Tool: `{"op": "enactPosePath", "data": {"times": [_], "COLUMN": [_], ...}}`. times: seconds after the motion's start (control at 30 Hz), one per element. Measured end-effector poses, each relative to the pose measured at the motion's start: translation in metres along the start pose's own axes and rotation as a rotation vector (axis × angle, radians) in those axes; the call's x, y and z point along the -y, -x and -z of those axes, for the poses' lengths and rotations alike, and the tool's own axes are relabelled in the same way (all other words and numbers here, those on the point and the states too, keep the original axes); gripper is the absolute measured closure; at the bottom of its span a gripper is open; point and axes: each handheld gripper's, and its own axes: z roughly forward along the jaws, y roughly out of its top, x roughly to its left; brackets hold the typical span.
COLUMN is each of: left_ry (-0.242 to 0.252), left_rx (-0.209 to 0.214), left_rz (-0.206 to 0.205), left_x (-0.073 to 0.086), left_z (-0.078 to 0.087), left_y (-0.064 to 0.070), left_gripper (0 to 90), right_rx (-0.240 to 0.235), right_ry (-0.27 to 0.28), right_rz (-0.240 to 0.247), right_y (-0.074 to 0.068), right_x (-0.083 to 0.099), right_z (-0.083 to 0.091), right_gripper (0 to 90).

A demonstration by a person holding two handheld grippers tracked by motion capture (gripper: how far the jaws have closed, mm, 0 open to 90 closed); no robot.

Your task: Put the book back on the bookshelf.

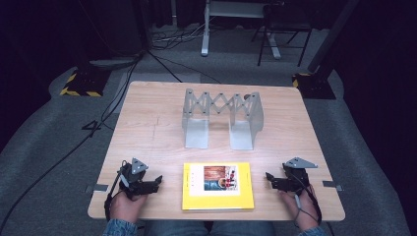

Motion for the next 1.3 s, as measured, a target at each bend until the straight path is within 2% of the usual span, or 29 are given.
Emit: {"op": "enactPosePath", "data": {"times": [0.23, 0.37, 0.4, 0.47, 0.5, 0.53, 0.6, 0.67, 0.73, 0.77, 0.87, 0.9, 1.13, 1.17, 1.2, 1.23, 1.3], "left_ry": [-0.003, -0.001, -0.007, -0.007, -0.016, -0.016, -0.023, -0.021, -0.008, 0.006, 0.017, 0.031, 0.05, 0.042, 0.042, 0.031, 0.018], "left_rx": [0.005, -0.005, -0.015, -0.013, 0.005, 0.005, 0.041, 0.057, 0.07, 0.091, 0.101, 0.126, 0.179, 0.214, 0.214, 0.233, 0.26], "left_rz": [-0.002, 0.016, 0.015, 0.034, 0.036, 0.036, 0.048, 0.044, 0.041, 0.043, 0.045, 0.05, 0.043, 0.064, 0.064, 0.085, 0.092], "left_x": [0.001, 0.002, 0.002, 0.002, 0.001, 0.001, -0.002, -0.005, -0.008, -0.011, -0.014, -0.018, -0.027, -0.029, -0.029, -0.03, -0.031], "left_z": [0.001, 0.003, 0.004, 0.006, 0.008, 0.008, 0.009, 0.011, 0.014, 0.016, 0.018, 0.019, 0.019, 0.016, 0.016, 0.014, 0.011], "left_y": [-0.001, -0.002, -0.003, -0.001, 0.001, 0.001, 0.003, 0.007, 0.01, 0.014, 0.019, 0.023, 0.04, 0.046, 0.046, 0.049, 0.055], "left_gripper": [15.2, 16.4, 21.2, 24.8, 30.2, 30.6, 30.9, 30.8, 30.4, 30.2, 30.2, 30.3, 28.8, 27.0, 26.1, 26.1, 26.2], "right_rx": [0.004, 0.003, 0.003, 0.003, 0.004, 0.004, 0.004, 0.004, 0.004, 0.004, 0.004, 0.004, 0.004, 0.004, 0.004, 0.004, 0.004], "right_ry": [-0.005, -0.005, -0.002, -0.002, -0.001, -0.001, -0.001, -0.001, -0.001, -0.001, -0.001, -0.001, -0.001, -0.001, -0.001, -0.001, -0.001], "right_rz": [-0.006, -0.005, -0.003, -0.003, -0.004, -0.004, -0.004, -0.004, -0.004, -0.004, -0.004, -0.004, -0.004, -0.004, -0.004, -0.004, -0.004], "right_y": [-0.001, -0.001, -0.001, -0.001, -0.001, -0.001, -0.001, -0.001, -0.001, -0.001, -0.001, -0.001, -0.001, -0.001, -0.001, -0.001, -0.001], "right_x": [-0.001, -0.001, -0.001, -0.001, 0.0, 0.0, 0.0, 0.0, 0.0, 0.0, 0.0, 0.0, 0.0, 0.0, 0.0, 0.0, 0.0], "right_z": [-0.001, -0.001, -0.001, -0.001, -0.001, -0.001, -0.001, -0.001, -0.001, -0.001, -0.001, -0.001, -0.001, -0.001, -0.001, -0.001, -0.001], "right_gripper": [13.9, 14.3, 14.8, 14.9, 14.9, 14.9, 15.0, 15.0, 14.9, 14.9, 15.0, 15.0, 14.9, 15.0, 15.0, 15.0, 15.0]}}
